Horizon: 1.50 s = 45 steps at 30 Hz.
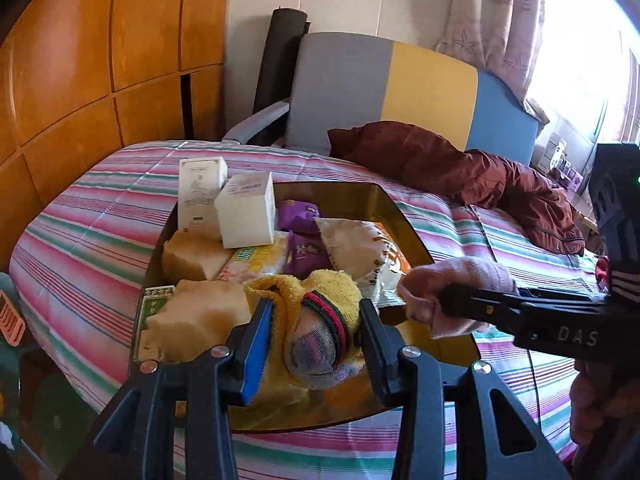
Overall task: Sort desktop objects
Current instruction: 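Carry the yellow cap and pink sock over the gold tray and release both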
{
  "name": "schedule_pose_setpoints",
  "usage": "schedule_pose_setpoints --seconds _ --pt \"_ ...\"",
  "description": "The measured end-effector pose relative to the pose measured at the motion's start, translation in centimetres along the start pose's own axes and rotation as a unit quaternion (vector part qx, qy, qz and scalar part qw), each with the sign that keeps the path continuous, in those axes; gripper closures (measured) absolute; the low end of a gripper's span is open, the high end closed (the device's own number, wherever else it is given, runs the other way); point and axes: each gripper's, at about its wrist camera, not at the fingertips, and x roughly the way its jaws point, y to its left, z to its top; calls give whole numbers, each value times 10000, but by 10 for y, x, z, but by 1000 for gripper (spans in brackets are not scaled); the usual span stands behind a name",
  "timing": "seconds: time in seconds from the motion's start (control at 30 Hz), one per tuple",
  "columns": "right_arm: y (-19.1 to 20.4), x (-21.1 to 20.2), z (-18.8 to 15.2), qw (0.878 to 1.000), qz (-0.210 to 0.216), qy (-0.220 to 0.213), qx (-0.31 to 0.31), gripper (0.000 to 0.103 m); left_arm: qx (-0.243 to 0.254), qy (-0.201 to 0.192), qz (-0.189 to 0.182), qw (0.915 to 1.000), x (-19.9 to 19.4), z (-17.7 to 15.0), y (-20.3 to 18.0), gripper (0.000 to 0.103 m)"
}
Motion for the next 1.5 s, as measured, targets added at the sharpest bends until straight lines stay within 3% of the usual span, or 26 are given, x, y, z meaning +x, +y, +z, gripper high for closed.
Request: schedule_pose_setpoints --seconds 0.53,0.83,1.2,1.5 --pt "32 10 39 9994 31 -167 -303 59 -456 -321 -440 9975 -25 5 29 61" --pt "34 15 60 9992 -14 -191 -365 58 -244 -68 -513 9984 1 6 8 61" --pt "30 36 102 9988 -144 -125 -446 56 -180 -20 -230 9996 29 12 4 60" --pt "32 79 122 9968 -239 335 -692 54 -124 173 -204 9996 54 10 -4 59"
